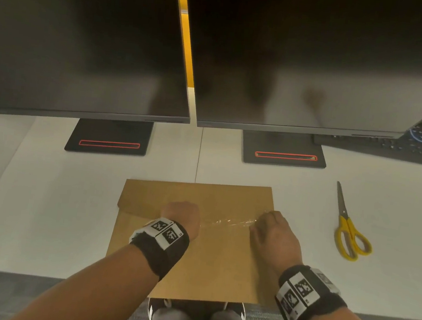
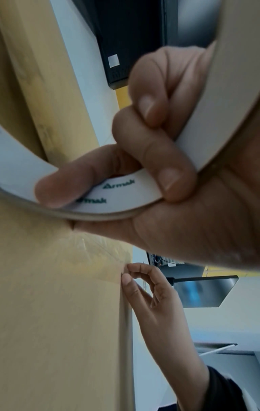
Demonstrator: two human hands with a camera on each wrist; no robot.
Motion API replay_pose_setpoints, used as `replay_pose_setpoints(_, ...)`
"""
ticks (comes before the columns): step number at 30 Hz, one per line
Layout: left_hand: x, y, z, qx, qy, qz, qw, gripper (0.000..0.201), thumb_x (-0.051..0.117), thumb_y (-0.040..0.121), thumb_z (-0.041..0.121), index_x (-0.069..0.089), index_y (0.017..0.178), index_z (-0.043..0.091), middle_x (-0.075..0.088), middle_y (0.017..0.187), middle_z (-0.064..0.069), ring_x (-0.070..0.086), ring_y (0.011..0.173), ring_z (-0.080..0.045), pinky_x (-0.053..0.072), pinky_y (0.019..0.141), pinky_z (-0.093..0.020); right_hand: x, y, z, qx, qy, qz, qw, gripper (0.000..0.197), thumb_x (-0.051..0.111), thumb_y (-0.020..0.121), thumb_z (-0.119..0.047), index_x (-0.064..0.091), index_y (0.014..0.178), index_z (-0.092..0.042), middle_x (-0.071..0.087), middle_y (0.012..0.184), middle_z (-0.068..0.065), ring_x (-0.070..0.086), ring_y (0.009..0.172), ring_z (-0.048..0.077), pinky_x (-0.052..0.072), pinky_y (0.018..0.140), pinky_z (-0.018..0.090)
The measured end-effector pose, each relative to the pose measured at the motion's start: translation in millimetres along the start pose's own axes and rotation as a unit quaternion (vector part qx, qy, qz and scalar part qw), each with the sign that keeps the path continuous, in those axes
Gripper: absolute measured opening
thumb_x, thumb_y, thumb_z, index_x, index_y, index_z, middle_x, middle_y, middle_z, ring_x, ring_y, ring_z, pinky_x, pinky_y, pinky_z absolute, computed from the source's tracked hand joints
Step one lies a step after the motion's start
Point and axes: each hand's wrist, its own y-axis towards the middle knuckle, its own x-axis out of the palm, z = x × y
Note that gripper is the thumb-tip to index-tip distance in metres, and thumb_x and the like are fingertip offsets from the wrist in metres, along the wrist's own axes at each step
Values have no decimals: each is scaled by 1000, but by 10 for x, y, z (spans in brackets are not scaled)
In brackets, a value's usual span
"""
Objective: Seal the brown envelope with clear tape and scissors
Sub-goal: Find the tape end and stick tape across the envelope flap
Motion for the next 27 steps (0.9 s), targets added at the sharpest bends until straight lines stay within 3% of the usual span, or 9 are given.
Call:
replay_pose_setpoints(3, 6, -89, -4, 1, 7, 19, 1000, 16, 51, 94, 25, 64, 92, 16, 56, 75, 3, 56, 71, -17, 44, 63, -28, -16, 20, -34, -7, -37, -13, 999, 37, 46, 95, -39, 53, 120, -14, 51, 122, 2, 53, 109, 19, 49, 81, 29)
replay_pose_setpoints(6, -18, -188, -34, 3, -8, 23, 1000, 17, 48, 94, 26, 62, 91, 16, 47, 66, 4, 53, 70, -17, 43, 62, -28, -48, 70, -82, -22, -94, -33, 995, 39, 41, 94, -45, 53, 120, -17, 52, 120, 4, 53, 104, 22, 48, 83, 33)
replay_pose_setpoints(8, -37, -243, -75, 15, -25, 21, 999, 19, 47, 94, 27, 62, 92, 14, 57, 75, 3, 54, 73, -18, 43, 65, -28, -65, 110, -116, -39, -132, -44, 989, 38, 39, 95, -41, 50, 124, -19, 50, 125, 6, 51, 109, 25, 44, 90, 36)
replay_pose_setpoints(10, -37, -273, -127, 27, -49, 14, 998, 23, 44, 94, 26, 63, 99, 13, 66, 96, -2, 59, 82, -20, 43, 70, -28, -45, 136, -154, -72, -146, -50, 985, 34, 40, 96, -29, 50, 127, -21, 47, 129, 6, 48, 116, 26, 36, 97, 38)
replay_pose_setpoints(13, 8, -320, -210, 23, -117, 12, 993, 32, 43, 95, 34, 56, 116, 13, 63, 113, -4, 60, 101, -23, 43, 78, -29, 63, 130, -238, -180, -130, -86, 971, 38, 47, 93, -18, 49, 130, -25, 46, 133, 8, 46, 123, 30, 33, 103, 41)
replay_pose_setpoints(16, 49, -387, -327, 19, -173, 20, 985, 45, 52, 88, 46, 46, 120, 15, 60, 113, -3, 58, 100, -22, 42, 78, -30, 136, 96, -351, -245, -123, -139, 952, 54, 42, 96, -14, 29, 145, -35, 35, 147, 11, 33, 134, 36, 28, 108, 47)
replay_pose_setpoints(19, 63, -424, -454, 18, -208, 22, 978, 41, 58, 84, 50, 54, 109, 17, 60, 110, 0, 55, 94, -18, 40, 74, -29, 123, 75, -448, -263, -162, -160, 938, 63, 34, 100, -22, 0, 144, -51, 20, 153, 9, 20, 138, 37, 21, 111, 49)
replay_pose_setpoints(24, 101, -438, -523, 47, -223, 41, 973, 31, 59, 85, 42, 58, 108, 21, 60, 108, 2, 56, 97, -17, 40, 75, -27, 110, 89, -632, -255, -210, -193, 924, 65, 33, 100, -19, -2, 143, -54, 20, 149, 11, 20, 136, 40, 25, 110, 54)
replay_pose_setpoints(27, 109, -434, -505, 67, -203, 68, 975, 28, 59, 85, 38, 61, 107, 20, 62, 108, 2, 57, 99, -18, 43, 80, -29, 110, 118, -702, -271, -228, -185, 917, 62, 37, 98, -20, 7, 147, -45, 23, 147, 14, 20, 137, 37, 20, 113, 53)
